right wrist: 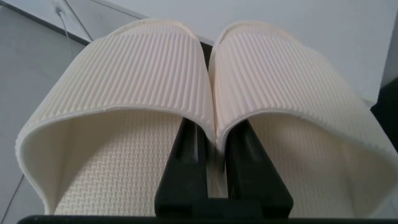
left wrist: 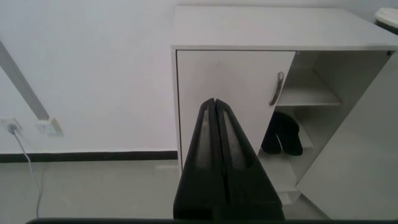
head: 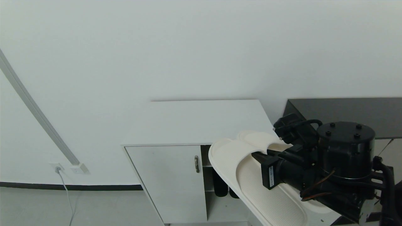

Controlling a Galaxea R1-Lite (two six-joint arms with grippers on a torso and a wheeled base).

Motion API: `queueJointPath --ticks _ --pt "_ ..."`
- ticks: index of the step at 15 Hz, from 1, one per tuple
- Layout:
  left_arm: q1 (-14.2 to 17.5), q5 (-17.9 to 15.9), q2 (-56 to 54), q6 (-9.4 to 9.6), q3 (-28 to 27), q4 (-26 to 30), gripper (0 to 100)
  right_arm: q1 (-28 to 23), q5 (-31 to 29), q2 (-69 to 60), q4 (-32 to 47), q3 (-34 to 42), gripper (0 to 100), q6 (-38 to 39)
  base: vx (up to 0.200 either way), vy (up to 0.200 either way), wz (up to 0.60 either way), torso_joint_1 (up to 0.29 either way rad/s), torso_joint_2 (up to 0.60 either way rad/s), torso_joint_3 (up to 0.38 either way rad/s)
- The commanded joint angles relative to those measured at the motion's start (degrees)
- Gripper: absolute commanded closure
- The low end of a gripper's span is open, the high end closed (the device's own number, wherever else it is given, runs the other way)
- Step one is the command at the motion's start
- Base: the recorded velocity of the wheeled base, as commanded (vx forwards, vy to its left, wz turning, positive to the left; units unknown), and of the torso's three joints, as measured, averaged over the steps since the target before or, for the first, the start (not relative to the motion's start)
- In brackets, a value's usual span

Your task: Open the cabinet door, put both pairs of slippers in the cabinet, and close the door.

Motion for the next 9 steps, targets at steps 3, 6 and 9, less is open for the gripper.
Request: queueJointPath --ticks 3,6,9 --pt "0.0 0.0 0.1 -0.03 0.0 0.0 100 0.0 0.0 0.2 0.0 0.2 100 0.0 0.0 0.0 0.0 -0.137 0.3 0.167" --pt "0.0 0.0 0.1 -0.03 0.0 0.1 100 0.0 0.0 0.4 0.0 0.3 100 0.0 0.0 0.0 0.0 -0.16 0.36 0.216" --pt "0.0 0.0 0.1 -0.03 0.0 0.1 100 0.1 0.1 0.4 0.1 0.7 100 0.0 0.0 0.0 0.0 -0.172 0.39 0.224"
